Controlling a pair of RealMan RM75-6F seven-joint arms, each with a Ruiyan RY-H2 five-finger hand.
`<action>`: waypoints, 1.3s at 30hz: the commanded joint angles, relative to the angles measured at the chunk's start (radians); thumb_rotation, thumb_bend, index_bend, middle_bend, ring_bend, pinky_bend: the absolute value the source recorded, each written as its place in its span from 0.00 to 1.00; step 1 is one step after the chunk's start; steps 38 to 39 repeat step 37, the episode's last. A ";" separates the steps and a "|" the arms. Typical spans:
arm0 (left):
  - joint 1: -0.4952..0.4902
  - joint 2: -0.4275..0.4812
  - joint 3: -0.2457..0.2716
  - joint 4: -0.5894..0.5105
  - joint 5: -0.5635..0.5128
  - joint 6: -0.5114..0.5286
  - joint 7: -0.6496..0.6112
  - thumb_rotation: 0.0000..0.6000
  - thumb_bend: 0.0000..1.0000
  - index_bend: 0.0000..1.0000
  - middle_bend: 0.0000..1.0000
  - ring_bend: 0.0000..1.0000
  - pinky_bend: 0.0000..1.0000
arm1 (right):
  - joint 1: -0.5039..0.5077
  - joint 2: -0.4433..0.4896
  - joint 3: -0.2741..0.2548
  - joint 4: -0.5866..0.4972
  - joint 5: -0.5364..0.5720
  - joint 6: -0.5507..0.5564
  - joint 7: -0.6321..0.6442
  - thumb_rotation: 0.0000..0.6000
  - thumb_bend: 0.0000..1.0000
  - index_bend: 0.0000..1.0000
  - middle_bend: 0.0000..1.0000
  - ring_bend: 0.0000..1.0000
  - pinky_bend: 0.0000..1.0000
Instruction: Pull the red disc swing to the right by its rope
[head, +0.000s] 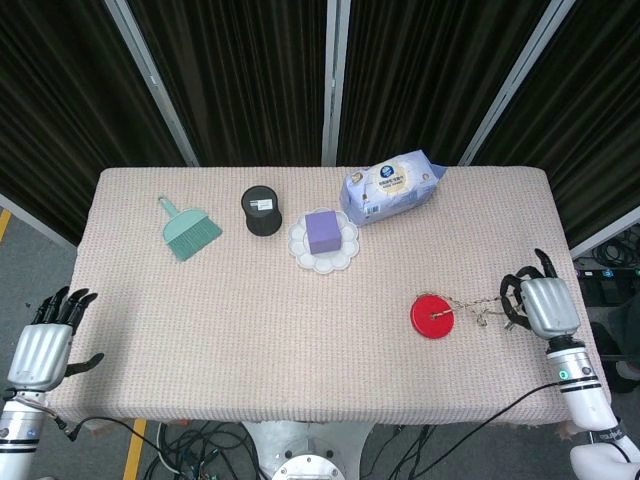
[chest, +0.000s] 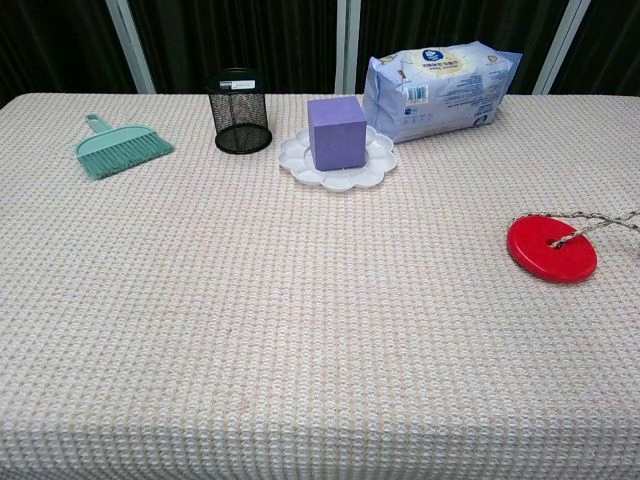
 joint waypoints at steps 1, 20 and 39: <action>0.000 0.003 -0.001 -0.002 -0.002 0.001 0.000 1.00 0.02 0.15 0.12 0.05 0.13 | 0.023 -0.027 0.017 -0.054 -0.051 0.034 -0.020 1.00 0.53 1.00 0.91 0.33 0.00; 0.003 0.001 -0.004 0.009 -0.008 0.006 -0.018 1.00 0.02 0.15 0.12 0.05 0.13 | 0.062 -0.006 0.027 -0.198 -0.040 -0.046 -0.171 1.00 0.00 0.00 0.00 0.00 0.00; 0.006 -0.005 -0.017 0.022 0.020 0.053 -0.043 1.00 0.02 0.15 0.12 0.05 0.13 | -0.240 0.033 -0.063 -0.049 -0.077 0.298 -0.039 1.00 0.00 0.00 0.00 0.00 0.00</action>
